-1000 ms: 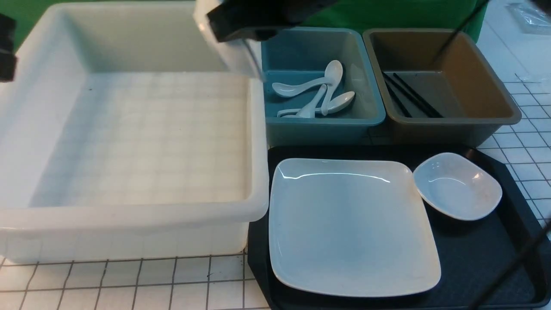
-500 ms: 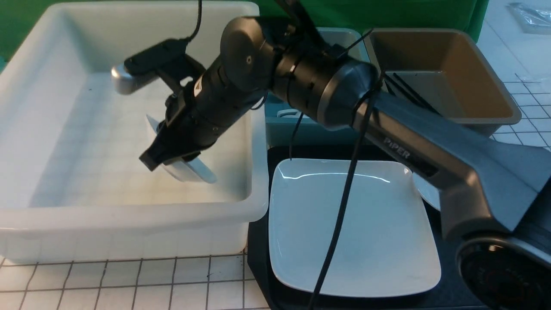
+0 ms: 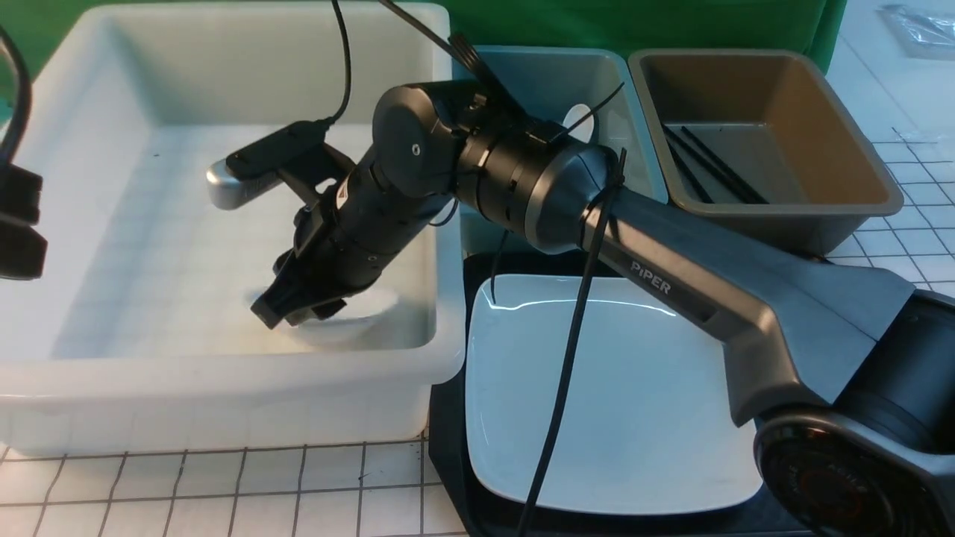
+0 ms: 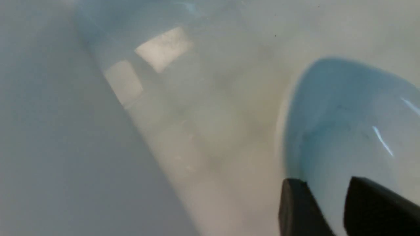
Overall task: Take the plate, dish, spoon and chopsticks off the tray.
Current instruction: Use the right arm to put the small plate into the large storage box on the left, then use the right arm to grab a small plate from the dinner plate
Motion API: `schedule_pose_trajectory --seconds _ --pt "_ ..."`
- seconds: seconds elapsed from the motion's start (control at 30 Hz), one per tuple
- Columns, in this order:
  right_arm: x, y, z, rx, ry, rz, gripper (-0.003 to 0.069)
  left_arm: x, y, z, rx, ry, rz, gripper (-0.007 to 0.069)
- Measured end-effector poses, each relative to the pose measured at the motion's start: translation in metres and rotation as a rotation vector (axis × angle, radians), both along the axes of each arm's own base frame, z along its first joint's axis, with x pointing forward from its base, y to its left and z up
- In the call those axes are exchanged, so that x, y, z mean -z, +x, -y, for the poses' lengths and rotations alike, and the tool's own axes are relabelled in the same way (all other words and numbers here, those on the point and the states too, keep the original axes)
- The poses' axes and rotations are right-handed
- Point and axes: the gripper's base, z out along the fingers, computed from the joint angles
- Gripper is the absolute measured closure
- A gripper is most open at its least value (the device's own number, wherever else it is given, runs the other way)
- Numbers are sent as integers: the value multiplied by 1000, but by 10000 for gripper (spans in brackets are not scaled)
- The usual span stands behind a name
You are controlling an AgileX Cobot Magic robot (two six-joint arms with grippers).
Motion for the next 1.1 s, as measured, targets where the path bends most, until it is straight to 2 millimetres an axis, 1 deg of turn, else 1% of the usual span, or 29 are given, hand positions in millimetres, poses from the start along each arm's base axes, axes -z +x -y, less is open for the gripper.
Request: schedule_pose_trajectory --seconds 0.07,0.1,0.13,0.2,0.23,0.27,0.33,0.37,0.43,0.47,0.53,0.57,0.6,0.63,0.67,0.7,0.73,0.77,0.8,0.87,0.9,0.93,0.97,1.0,1.03,1.07,1.1 --pt "0 -1 0 1 -5 -11 262 0 0 0 2 2 1 641" --pt "0 -2 1 -3 -11 -19 232 0 0 0 2 1 1 641" --pt "0 -2 1 -4 -14 -21 228 0 0 0 2 1 2 641" --pt "-9 -4 3 -22 -31 -31 207 0 -1 0 9 6 1 641" --pt "-16 -5 5 -26 -35 -30 207 0 -1 0 15 5 0 641" --pt "-28 -7 8 -32 -46 -25 212 0 -1 1 22 3 1 641" --pt "-57 -7 21 -31 -64 24 247 -1 -1 3 35 -15 4 641" --pt "-71 -5 29 -15 -76 70 281 -1 -1 5 47 -28 8 641" --pt "-107 3 55 68 -97 183 373 -3 -1 10 90 -73 23 641" --pt "-111 3 57 72 -92 188 384 -3 -1 11 95 -78 25 641" --pt "-157 14 105 213 -106 309 532 -7 -1 20 166 -145 51 641" --pt "-169 15 119 245 -99 329 568 -7 -2 23 187 -158 53 641" --pt "-176 18 133 275 -105 340 589 -8 -2 26 201 -167 55 641" --pt "-191 17 155 316 -108 361 619 -8 -3 31 233 -176 56 641" --pt "-189 19 158 321 -115 356 619 -8 -3 31 238 -174 57 641" --pt "-197 17 182 355 -137 361 630 -9 -4 36 265 -180 56 641" --pt "-198 13 203 373 -170 352 630 -9 -5 39 283 -181 55 641" --pt "-198 14 208 381 -177 350 630 -9 -5 41 293 -182 54 641" --pt "-193 9 229 392 -225 327 627 -9 -6 45 315 -183 54 641" --pt "-174 1 260 394 -314 262 603 -9 -7 50 340 -187 62 641" --pt "-158 -5 273 392 -361 213 580 -10 -7 53 352 -189 66 641" --pt "-160 -5 275 398 -358 216 576 -10 -7 53 353 -189 68 641" --pt "-133 -9 290 402 -414 141 537 -11 -7 55 357 -192 80 641" --pt "-120 -11 298 402 -439 107 509 -11 -6 55 355 -193 90 641" --pt "-95 -13 310 409 -477 51 452 -12 -5 55 350 -193 107 641" --pt "-92 -13 311 410 -479 48 433 -12 -5 55 348 -194 112 641" --pt "-67 -17 318 401 -510 1 375 -13 -4 55 343 -194 123 641"
